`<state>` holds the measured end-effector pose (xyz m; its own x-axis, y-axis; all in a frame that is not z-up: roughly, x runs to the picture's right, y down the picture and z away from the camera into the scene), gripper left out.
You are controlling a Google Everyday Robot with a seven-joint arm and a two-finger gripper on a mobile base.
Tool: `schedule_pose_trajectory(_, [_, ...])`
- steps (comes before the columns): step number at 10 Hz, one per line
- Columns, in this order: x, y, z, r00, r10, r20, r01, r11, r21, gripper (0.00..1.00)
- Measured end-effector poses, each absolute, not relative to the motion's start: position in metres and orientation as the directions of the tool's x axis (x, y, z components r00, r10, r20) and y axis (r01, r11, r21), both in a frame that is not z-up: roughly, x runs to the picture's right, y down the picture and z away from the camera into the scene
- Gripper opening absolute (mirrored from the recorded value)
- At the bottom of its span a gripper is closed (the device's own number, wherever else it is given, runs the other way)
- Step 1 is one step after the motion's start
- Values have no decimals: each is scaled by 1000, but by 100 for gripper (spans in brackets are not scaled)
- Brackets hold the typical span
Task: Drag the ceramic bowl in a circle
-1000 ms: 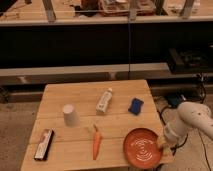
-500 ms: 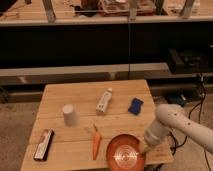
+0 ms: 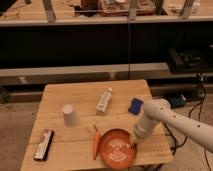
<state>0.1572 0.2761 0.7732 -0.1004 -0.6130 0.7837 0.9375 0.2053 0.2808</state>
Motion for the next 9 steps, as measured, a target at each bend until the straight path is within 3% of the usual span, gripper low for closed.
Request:
schedule_pose_trajectory(5, [163, 234, 805, 59, -667, 743, 940, 287, 183, 1])
schedule_pose_trajectory(9, [231, 215, 800, 267, -687, 676, 911, 409, 56, 1])
